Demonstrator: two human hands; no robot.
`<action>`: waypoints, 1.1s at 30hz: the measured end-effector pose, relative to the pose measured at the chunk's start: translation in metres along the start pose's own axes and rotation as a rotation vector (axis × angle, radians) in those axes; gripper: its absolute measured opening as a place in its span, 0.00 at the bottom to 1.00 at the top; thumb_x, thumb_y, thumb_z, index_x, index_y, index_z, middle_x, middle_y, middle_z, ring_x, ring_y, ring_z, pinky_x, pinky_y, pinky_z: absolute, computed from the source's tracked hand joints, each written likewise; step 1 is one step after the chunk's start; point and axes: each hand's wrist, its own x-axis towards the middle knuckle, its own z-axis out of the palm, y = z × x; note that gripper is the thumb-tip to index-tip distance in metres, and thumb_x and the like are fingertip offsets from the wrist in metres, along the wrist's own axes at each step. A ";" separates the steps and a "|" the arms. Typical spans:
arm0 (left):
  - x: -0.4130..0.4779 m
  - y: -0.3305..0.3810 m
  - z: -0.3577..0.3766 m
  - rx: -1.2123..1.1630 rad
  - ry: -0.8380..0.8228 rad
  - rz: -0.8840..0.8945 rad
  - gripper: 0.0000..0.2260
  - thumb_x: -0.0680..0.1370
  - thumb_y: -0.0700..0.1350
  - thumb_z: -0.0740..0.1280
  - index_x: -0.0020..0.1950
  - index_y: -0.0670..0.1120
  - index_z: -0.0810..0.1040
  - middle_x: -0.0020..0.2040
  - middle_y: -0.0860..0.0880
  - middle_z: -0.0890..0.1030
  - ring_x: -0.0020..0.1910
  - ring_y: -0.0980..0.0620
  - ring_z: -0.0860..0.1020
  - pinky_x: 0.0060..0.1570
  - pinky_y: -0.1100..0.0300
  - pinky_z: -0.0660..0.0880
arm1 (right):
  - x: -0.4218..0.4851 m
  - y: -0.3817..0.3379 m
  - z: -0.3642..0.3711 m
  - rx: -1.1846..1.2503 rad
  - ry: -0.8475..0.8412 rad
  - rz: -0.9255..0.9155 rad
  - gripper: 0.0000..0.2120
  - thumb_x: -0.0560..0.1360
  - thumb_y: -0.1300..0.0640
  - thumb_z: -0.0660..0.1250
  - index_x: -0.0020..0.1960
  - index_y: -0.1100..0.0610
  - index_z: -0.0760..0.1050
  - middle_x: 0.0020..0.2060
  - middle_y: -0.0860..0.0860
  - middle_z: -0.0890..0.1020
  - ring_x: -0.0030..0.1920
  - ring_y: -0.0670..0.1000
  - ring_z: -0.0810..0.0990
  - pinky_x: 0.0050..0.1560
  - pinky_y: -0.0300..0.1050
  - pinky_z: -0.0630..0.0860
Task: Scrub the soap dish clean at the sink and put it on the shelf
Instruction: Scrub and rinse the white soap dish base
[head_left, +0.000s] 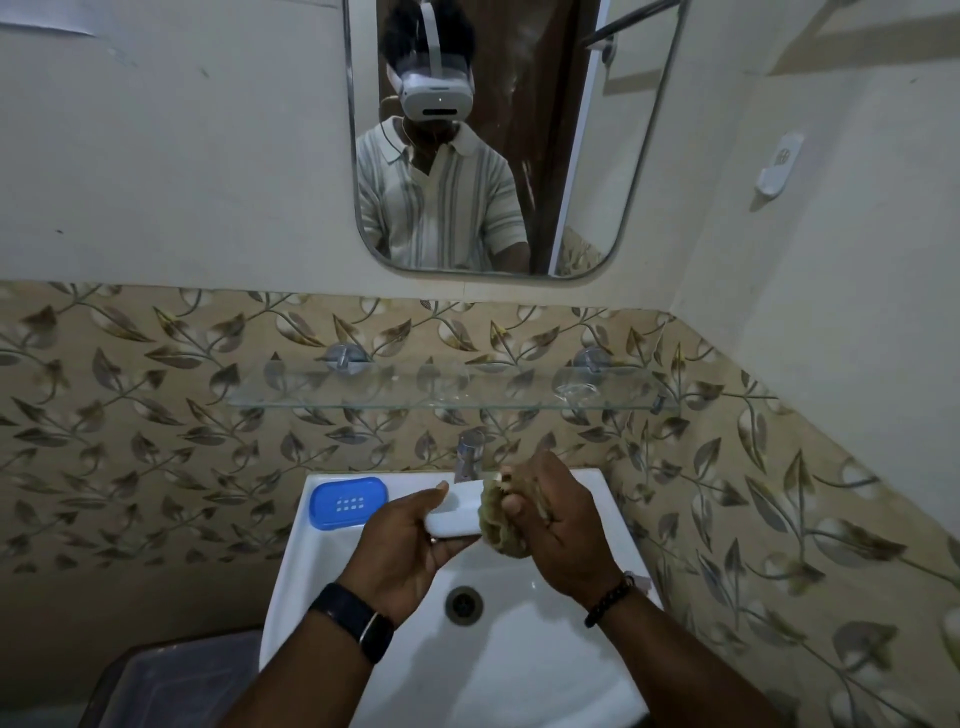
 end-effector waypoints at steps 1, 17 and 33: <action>0.000 0.000 -0.001 0.006 0.016 0.022 0.12 0.79 0.36 0.65 0.60 0.31 0.77 0.57 0.32 0.83 0.52 0.36 0.84 0.41 0.46 0.84 | -0.001 0.000 0.000 -0.022 -0.013 -0.029 0.23 0.81 0.39 0.57 0.47 0.59 0.75 0.41 0.52 0.75 0.42 0.52 0.76 0.44 0.43 0.74; -0.005 -0.003 -0.013 0.244 0.029 0.343 0.16 0.75 0.54 0.70 0.61 0.54 0.83 0.57 0.48 0.86 0.54 0.48 0.85 0.45 0.53 0.83 | -0.012 0.002 0.032 0.032 0.307 0.445 0.07 0.80 0.43 0.65 0.55 0.43 0.78 0.50 0.40 0.83 0.53 0.39 0.81 0.51 0.39 0.79; 0.012 -0.021 -0.030 0.218 -0.052 0.173 0.20 0.76 0.51 0.69 0.67 0.48 0.79 0.62 0.44 0.83 0.57 0.40 0.83 0.48 0.47 0.83 | -0.028 0.047 0.004 0.203 0.443 0.795 0.04 0.79 0.50 0.68 0.46 0.43 0.80 0.44 0.45 0.85 0.45 0.49 0.84 0.41 0.46 0.82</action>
